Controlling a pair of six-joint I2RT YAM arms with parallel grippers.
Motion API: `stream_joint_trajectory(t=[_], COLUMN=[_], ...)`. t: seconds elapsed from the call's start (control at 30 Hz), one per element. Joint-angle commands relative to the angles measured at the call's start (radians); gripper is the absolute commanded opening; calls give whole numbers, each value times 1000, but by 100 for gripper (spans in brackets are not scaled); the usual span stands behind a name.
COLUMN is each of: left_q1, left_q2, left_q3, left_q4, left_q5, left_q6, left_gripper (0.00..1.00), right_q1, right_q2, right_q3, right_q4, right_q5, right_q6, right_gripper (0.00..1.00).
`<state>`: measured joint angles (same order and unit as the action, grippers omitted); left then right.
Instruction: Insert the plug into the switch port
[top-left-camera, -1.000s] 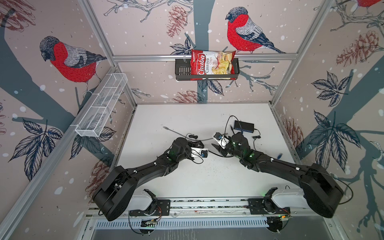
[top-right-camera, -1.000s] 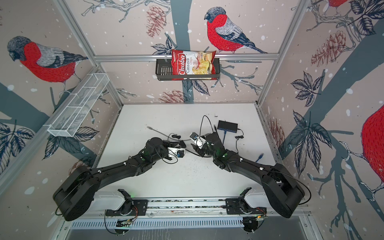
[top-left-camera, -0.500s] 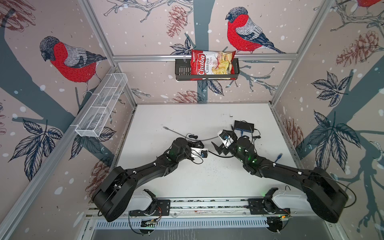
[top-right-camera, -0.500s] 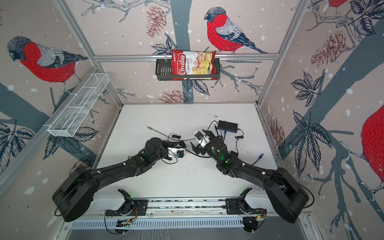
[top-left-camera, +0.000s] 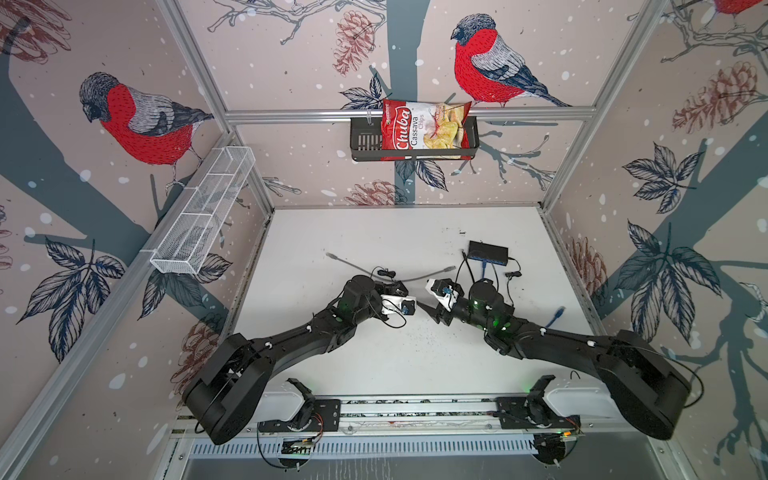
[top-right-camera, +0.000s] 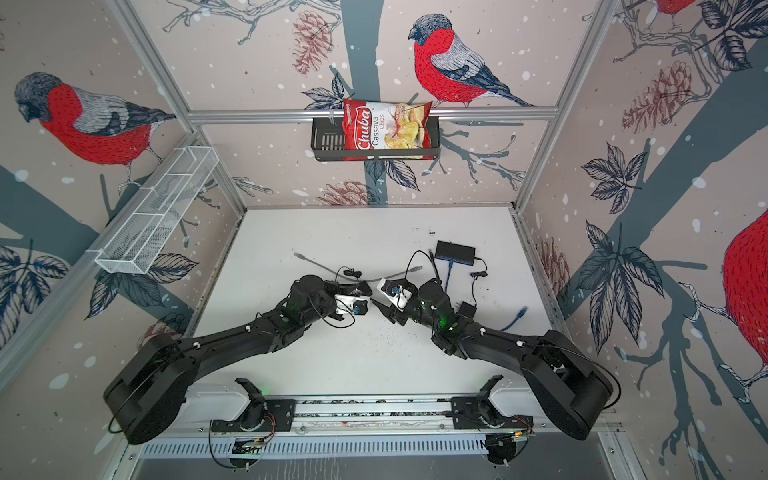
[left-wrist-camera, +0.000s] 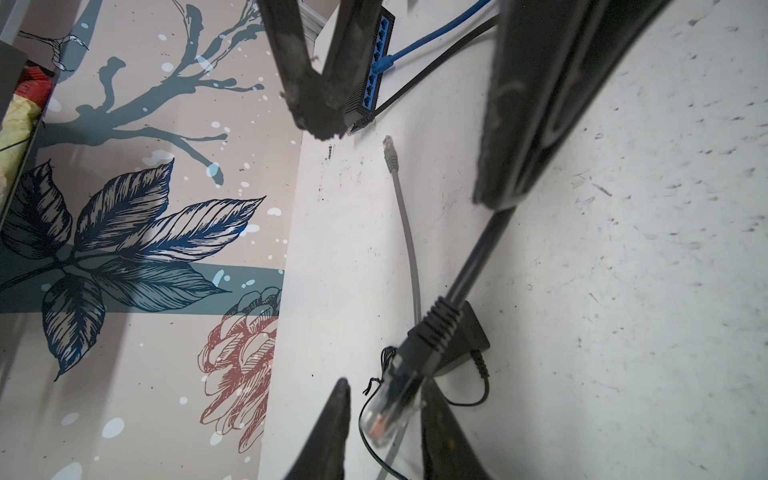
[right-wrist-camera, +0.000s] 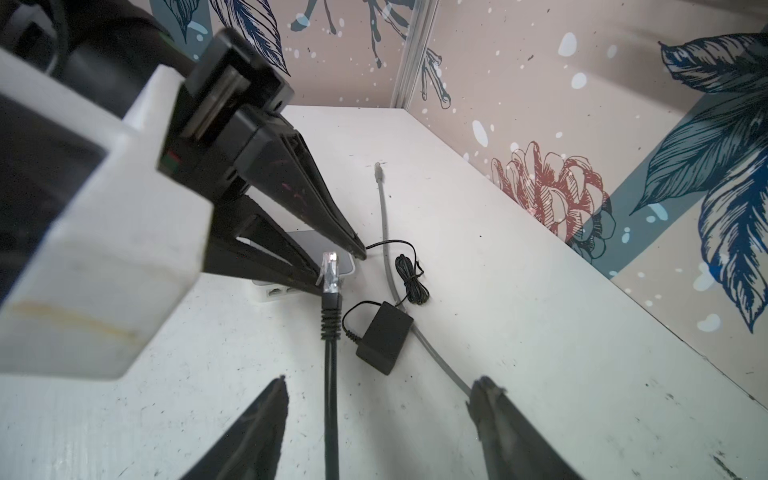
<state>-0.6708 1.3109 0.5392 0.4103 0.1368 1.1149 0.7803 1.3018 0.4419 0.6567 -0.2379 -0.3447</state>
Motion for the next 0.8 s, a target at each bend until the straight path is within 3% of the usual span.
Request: stream_joint_trajectory(t=[0.0,0.77], left_q1=[-1,-1], left_q2=[-4,-22], left_q3=[5,8], left_q4=[2,1], left_q5=[15,41], left_q6=[-9,-29], left_gripper=[29,29], right_q1=[7,-12], right_q2=[15,168], right_q3=[13,39], right_q4=[17,99], right_q5=[-57,-144], right_q6=[22,154], right_gripper=[65,37])
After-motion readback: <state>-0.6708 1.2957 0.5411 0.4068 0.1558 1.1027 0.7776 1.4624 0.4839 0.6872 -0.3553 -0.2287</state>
